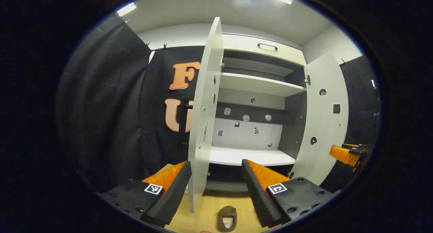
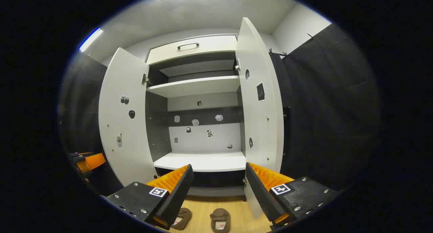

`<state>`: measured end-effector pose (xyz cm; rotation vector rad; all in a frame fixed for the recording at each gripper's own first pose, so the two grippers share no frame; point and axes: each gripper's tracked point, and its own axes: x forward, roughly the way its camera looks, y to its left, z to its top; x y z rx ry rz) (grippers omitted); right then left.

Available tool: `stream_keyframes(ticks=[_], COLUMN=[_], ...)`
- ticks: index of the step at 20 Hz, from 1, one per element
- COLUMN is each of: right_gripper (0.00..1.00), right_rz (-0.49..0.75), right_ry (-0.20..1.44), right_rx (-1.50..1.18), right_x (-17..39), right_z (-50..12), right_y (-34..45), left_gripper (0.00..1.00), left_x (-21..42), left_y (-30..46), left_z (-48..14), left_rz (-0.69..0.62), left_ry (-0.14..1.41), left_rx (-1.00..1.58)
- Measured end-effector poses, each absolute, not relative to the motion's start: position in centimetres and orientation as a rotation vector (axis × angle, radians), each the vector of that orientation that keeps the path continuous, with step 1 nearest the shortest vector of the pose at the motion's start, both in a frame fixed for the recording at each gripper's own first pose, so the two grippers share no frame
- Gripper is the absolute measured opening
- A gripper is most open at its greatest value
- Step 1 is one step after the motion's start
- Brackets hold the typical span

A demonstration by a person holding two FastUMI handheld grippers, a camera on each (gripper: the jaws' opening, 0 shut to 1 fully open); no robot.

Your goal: Grab one shoe with the right hand and put it into the shoe cabinet, grab the other shoe with the left hand and put it into the shoe cabinet; then close the right door with the right hand and the left door with the left hand.

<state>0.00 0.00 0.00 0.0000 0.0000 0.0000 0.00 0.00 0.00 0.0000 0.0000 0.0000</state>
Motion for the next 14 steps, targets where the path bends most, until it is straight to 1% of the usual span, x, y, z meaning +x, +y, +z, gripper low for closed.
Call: stream_keyframes(ticks=[2, 3, 4, 7, 8, 9, 14], right_gripper=[0.95, 0.95, 0.95, 0.95, 0.95, 0.95, 0.95], right_rz=[-0.001, -0.005, -0.009, -0.02, -0.022, -0.024, -0.024], right_ry=[0.001, 0.001, 0.003, 0.009, 0.011, 0.011, 0.038], right_rx=[-0.008, -0.017, -0.026, -0.036, -0.035, -0.035, -0.051], right_x=[-0.2, -0.3, -0.3, -0.4, -0.3, -0.3, 0.6], right_z=[-0.2, -0.3, -0.3, -0.4, -0.5, -0.5, -2.3], right_y=[0.2, 0.2, 0.1, -0.2, -0.3, -0.3, -0.3], left_gripper=[0.96, 0.94, 0.96, 0.96, 0.99, 0.96, 0.97], left_x=[-0.1, 0.1, 0.2, 0.7, 1.0, 1.2, 2.0], left_y=[0.4, 0.7, 0.7, 0.4, 0.4, 0.4, 0.0], left_z=[0.4, 0.8, 1.0, 1.4, 1.3, 1.2, 0.8], left_rz=[-0.004, -0.004, -0.003, -0.011, -0.013, -0.01, -0.023], left_ry=[-0.008, -0.018, -0.025, -0.039, -0.039, -0.037, -0.03], left_rx=[-0.004, -0.002, 0.004, 0.013, 0.013, 0.013, 0.01])
